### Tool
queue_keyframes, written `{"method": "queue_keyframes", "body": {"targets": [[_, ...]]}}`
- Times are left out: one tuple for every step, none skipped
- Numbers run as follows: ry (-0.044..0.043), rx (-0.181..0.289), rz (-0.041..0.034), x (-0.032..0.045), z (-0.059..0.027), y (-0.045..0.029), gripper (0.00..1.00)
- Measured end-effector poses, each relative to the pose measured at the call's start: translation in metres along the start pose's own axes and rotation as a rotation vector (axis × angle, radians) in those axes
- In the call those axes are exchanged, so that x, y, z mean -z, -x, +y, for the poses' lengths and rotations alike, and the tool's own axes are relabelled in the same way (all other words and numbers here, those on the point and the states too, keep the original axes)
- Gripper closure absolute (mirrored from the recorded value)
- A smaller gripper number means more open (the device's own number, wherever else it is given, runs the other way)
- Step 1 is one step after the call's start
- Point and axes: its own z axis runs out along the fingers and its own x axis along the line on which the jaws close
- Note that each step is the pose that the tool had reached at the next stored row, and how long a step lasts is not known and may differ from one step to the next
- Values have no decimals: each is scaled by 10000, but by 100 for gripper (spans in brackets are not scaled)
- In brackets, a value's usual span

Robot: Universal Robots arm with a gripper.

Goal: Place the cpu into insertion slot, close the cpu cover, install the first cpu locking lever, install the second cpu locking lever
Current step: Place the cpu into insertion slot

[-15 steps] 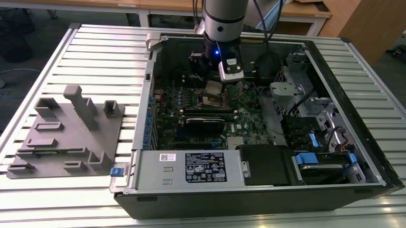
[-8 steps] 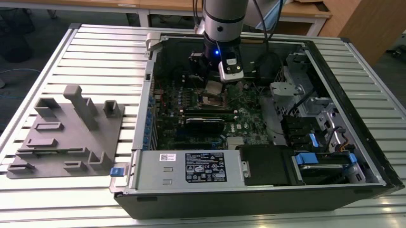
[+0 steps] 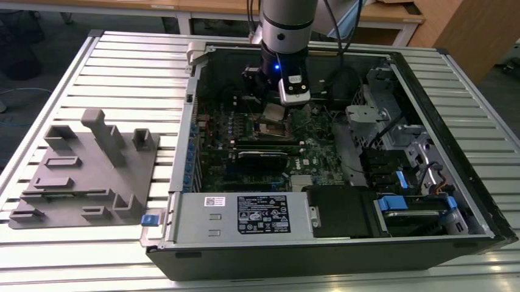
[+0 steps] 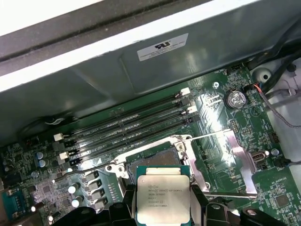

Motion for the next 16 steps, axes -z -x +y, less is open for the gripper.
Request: {"method": "queue_keyframes", "body": {"targets": [[-1, -27, -2, 0, 0, 0, 46], [0, -38, -4, 0, 0, 0, 46], [0, -41, -4, 0, 0, 0, 46], [0, -42, -4, 0, 0, 0, 46], [0, -43, -4, 0, 0, 0, 46], [0, -43, -4, 0, 0, 0, 46], [0, -44, -5, 0, 0, 0, 46], [0, -57, -6, 0, 0, 0, 46], [0, -102, -10, 0, 0, 0, 46], [-1, -206, -19, -1, 0, 0, 46], [-4, -337, -31, -2, 0, 0, 46], [-5, -473, -43, -2, 0, 0, 46], [-7, -605, -54, -3, 0, 0, 46], [-8, -733, -66, -3, 0, 0, 46], [-9, -792, -70, -3, 0, 0, 46], [-10, -799, -71, -3, 0, 0, 46]]}}
